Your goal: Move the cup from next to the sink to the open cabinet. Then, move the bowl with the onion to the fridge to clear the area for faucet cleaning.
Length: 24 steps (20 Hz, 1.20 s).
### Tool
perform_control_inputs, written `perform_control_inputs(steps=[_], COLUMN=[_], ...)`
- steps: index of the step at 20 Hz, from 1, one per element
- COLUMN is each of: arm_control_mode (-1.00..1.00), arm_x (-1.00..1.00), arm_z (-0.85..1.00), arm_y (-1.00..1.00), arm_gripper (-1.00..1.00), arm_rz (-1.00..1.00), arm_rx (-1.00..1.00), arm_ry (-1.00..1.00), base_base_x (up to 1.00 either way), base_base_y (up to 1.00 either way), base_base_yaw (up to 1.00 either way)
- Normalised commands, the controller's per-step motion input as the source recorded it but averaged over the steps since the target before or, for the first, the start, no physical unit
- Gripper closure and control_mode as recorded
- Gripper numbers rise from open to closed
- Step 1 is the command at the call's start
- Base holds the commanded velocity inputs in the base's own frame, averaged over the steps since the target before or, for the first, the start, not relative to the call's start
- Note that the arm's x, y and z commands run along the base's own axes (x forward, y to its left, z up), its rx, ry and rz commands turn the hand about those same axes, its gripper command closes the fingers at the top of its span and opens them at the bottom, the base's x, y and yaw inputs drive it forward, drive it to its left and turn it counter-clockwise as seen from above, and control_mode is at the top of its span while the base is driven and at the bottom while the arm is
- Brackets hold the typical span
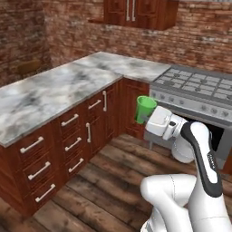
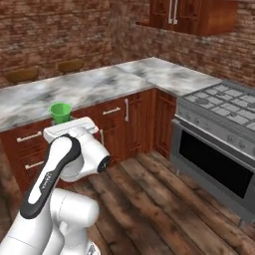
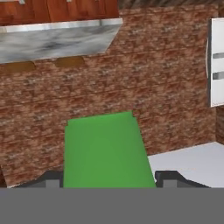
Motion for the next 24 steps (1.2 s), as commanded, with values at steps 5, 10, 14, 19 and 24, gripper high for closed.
perform_control_inputs(steps=[5,10,14,19,24], arm_control_mode=[1.0,1.0,1.0,1.0,1.0], arm_x=[0.0,0.0,0.0,0.0,0.0], arm_z=[0.0,0.0,0.0,0.0,0.0], arm_y=[0.0,0.0,0.0,0.0,0.0], arm_gripper=[1.0,1.0,1.0,1.0,1.0], arm_rz=[0.0,0.0,0.0,0.0,0.0], arm_rx=[0.0,0.0,0.0,0.0,0.0], arm_ry=[0.0,0.0,0.0,0.0,0.0], base_base_x=[0.05,0.04,0.28,0.82,1.0], base_base_y=[-0.07,-0.1,0.0,0.0,0.0], base_base_yaw=[-0.77,-0.93,-0.45,-0.11,-0.13])
